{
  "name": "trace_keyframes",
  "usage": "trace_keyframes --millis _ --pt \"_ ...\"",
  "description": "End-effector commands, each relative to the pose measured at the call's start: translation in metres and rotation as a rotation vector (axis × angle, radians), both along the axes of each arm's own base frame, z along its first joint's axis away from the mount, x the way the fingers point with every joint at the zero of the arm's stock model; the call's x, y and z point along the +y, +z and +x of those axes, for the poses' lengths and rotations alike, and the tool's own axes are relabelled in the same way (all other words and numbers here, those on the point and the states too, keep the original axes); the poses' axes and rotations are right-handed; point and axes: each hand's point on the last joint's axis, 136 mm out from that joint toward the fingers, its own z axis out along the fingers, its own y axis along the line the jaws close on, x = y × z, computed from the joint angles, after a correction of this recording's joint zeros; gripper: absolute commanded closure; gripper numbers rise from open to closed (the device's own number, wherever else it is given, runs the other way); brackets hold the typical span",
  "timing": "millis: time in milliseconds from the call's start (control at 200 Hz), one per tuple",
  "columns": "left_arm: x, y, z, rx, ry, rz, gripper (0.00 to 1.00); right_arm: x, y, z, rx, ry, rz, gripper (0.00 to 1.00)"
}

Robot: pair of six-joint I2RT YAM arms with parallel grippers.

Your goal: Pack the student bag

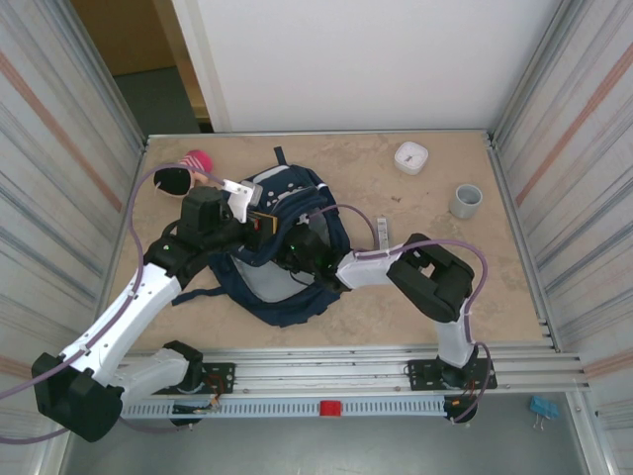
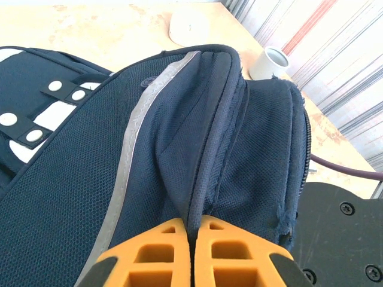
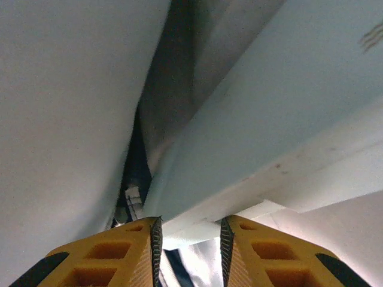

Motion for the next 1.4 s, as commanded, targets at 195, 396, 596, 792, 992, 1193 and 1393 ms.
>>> trace_keyframes --millis 195,396,596,792,992,1193,1393 --pt "-0.013 0.042 0.0 -0.119 -0.044 -0.101 0.98 0.008 0.003 0.029 -0.057 -0.047 0.014 0.66" --pt "-0.004 0.031 0.005 -0.101 0.014 -0.06 0.97 0.002 0.008 0.003 -0.055 0.022 -0.024 0.48" --pt "0.003 0.02 0.008 -0.09 0.055 -0.035 0.97 -0.024 0.023 -0.026 -0.093 0.102 -0.115 0.44" --pt "0.007 0.014 0.006 -0.088 0.07 -0.02 0.98 -0.074 0.022 -0.049 -0.067 0.131 -0.258 0.43" --pt "0.01 0.007 0.002 -0.069 0.073 -0.002 0.98 -0.16 0.027 -0.056 -0.032 0.112 -0.49 0.41" --pt "0.012 0.002 -0.003 -0.056 0.08 -0.021 0.98 -0.274 0.031 -0.039 0.079 0.018 -0.657 0.39" --pt "0.011 -0.002 -0.007 -0.045 0.075 -0.02 0.98 -0.39 0.009 -0.035 0.317 -0.181 -0.785 0.36"
